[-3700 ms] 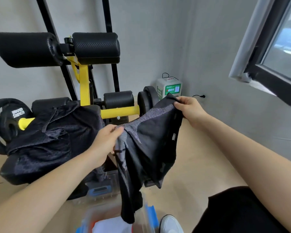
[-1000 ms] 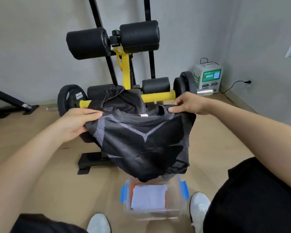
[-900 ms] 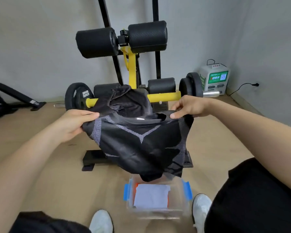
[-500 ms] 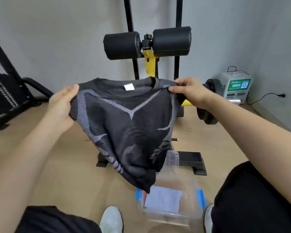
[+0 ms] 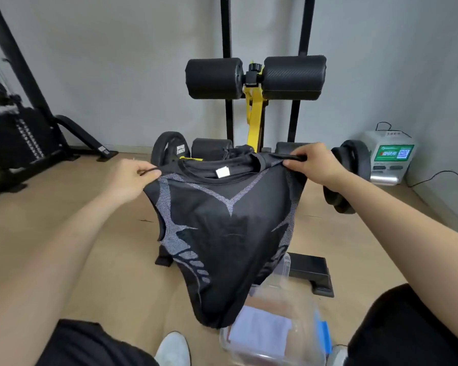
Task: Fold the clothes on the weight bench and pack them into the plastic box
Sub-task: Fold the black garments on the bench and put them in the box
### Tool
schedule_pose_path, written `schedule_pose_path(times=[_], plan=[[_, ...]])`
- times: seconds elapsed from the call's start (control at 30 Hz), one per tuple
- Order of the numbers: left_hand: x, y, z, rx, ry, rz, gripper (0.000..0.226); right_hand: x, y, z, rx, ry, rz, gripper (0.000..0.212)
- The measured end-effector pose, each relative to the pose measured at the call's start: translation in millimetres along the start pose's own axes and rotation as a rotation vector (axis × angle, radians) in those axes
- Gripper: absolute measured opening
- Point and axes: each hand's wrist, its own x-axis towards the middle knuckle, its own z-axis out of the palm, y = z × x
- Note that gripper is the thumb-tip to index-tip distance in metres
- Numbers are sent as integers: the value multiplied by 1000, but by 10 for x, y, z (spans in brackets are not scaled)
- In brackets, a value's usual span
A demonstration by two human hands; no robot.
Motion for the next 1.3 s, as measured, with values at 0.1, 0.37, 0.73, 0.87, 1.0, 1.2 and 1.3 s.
schedule_pose_path(times=[0.1,0.37,0.73,0.87,1.0,1.2,1.3], plan=[[107,53,17,-37,147,-2,17,54,-8,-49,176,127,15,22],[347,123,403,-516,21,-324,25,270,117,124,193,20,206,18],[1169,101,617,-614,97,-320,13,1034,219,95,283,100,252,18],[1719,101,658,-582,116,-303,13,1540,174,64,373,148,290,17],[2263,-7,797,-551,155,-309,13,1998,208,150,570,158,389,21],[2766,-113,997,-520,240,-247,17,2582,457,358,598,232,365,23],[2873,-240,1107,-466,259,-211,17,2680,558,455,496,235,313,23]])
